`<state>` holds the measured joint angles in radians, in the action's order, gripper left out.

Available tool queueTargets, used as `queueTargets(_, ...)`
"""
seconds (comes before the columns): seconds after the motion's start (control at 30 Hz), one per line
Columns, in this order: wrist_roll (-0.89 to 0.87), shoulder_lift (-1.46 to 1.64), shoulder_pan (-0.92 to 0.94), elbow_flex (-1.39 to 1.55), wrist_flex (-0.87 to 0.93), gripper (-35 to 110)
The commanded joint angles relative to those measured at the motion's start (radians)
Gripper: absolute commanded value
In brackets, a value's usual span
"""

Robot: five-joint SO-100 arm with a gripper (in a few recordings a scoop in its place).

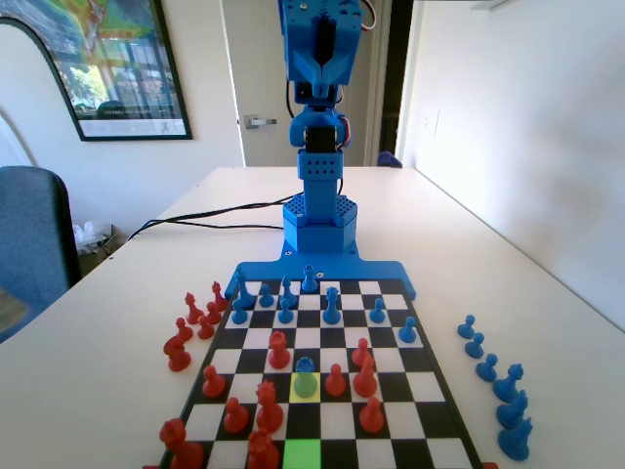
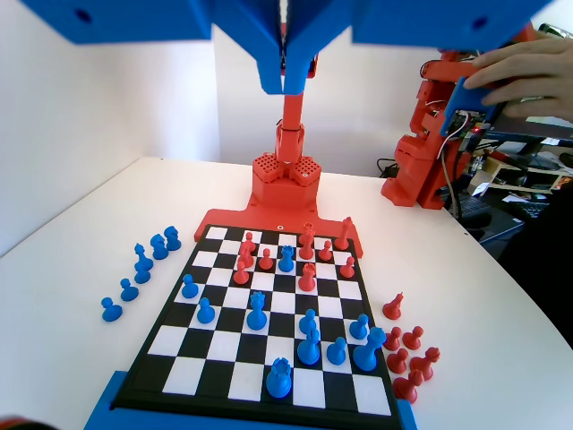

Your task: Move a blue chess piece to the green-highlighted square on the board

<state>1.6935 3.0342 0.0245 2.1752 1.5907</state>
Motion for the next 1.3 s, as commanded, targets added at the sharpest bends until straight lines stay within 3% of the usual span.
queueTargets(0.0,0.006,0.020,-0.006,0.008,-0.017,1)
queueTargets(0.67,0.008,-0.005,-0.021,-0.025,-0.018,1)
queueTargets(1.27,-0.150,-0.554,-0.008,-0.368,-0.031,1)
